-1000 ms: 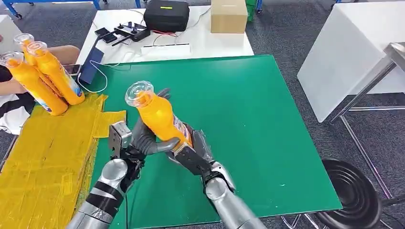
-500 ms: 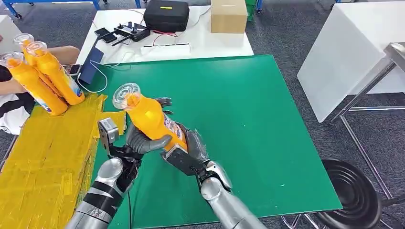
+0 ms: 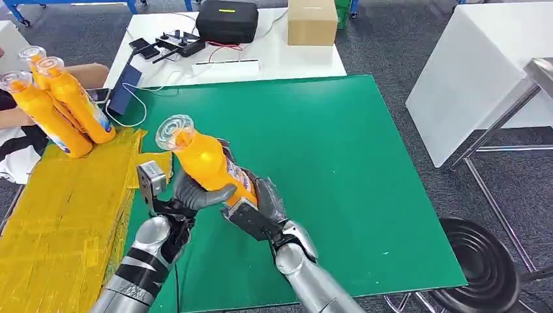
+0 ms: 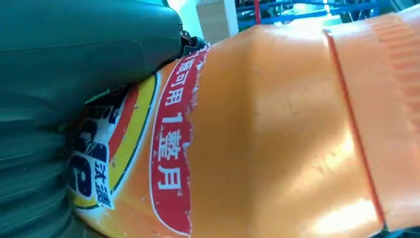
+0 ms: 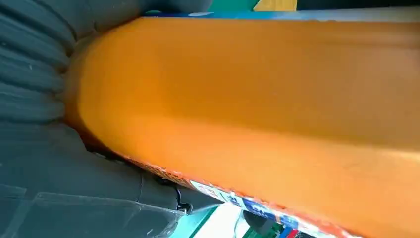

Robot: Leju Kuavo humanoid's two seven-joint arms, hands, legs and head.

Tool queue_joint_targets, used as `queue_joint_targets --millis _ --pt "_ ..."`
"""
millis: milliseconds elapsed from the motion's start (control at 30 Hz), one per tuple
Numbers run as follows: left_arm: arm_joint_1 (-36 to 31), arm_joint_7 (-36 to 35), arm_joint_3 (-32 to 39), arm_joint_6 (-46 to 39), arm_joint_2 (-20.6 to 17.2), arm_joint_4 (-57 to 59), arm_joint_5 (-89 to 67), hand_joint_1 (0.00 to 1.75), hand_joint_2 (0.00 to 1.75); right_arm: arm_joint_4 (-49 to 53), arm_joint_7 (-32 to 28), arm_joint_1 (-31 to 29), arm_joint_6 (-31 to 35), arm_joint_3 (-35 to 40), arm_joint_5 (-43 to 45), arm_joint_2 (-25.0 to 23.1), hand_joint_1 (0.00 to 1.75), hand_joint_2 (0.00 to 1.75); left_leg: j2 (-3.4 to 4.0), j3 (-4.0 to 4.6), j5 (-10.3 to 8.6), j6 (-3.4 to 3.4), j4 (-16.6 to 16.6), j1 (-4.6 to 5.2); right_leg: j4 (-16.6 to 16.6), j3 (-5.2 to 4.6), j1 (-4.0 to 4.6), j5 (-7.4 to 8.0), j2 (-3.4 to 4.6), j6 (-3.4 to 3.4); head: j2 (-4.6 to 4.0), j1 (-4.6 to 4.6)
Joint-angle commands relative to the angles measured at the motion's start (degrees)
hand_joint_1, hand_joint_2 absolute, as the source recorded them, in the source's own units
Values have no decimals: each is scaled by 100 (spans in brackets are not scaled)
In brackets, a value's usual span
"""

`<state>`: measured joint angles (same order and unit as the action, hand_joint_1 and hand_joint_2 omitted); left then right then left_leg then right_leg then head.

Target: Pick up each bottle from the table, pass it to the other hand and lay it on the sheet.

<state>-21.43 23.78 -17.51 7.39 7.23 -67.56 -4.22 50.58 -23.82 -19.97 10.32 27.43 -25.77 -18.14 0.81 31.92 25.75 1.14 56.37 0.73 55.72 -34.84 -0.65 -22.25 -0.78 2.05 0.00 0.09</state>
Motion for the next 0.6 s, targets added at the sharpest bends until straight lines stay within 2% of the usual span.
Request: queue_joint_targets --millis 33,167,300,433,467,500,533,600 --pt "-423 -62 187 -1208 -187 171 -1145 175 175 1014 -119 432 -163 101 226 499 0 175 -25 -20 14 -12 8 -20 -5 33 17 -13 -12 -6 0 0" --pt "-583 -361 608 -2454 -506 362 -2577 175 175 1843 -107 708 -355 -99 413 763 0 175 -16 -4 5 -8 2 -9 -3 15 7 -5 -8 -4 2 4" --pt "-932 -760 1208 -3683 -878 1100 -4355 175 175 2444 -91 816 -454 -286 581 948 0 175 5 -18 10 -14 3 -15 -2 18 13 -3 15 -11 0 0" --pt "-1299 -1237 1596 -4378 -1197 1972 -5510 175 175 2732 -191 842 -490 -392 826 1076 0 175 -12 -21 6 -19 5 -21 -3 24 17 -6 4 -9 0 0" --pt "-1369 -1138 1683 -4401 -1236 2132 -5506 175 175 2794 -191 859 -495 -401 852 1098 0 175 -2 -17 3 -17 2 -16 -1 16 11 -3 11 -6 2 0" --pt "-1489 -1575 1738 -4637 -1339 2448 -6100 175 175 2844 -235 875 -508 -417 955 1100 0 175 -2 -10 0 -14 0 -13 1 9 9 0 11 -5 0 0" --pt "-1590 -1726 1795 -4707 -1414 2673 -6327 175 175 2895 -255 893 -544 -418 1042 1115 0 175 -3 -32 16 -24 12 -32 0 37 26 -10 19 -10 0 0" --pt "-1675 -1597 1899 -4739 -1449 2840 -6318 175 175 2927 -255 909 -548 -387 1050 1133 0 175 -6 -23 5 -21 4 -21 0 24 16 -7 11 -8 0 4"
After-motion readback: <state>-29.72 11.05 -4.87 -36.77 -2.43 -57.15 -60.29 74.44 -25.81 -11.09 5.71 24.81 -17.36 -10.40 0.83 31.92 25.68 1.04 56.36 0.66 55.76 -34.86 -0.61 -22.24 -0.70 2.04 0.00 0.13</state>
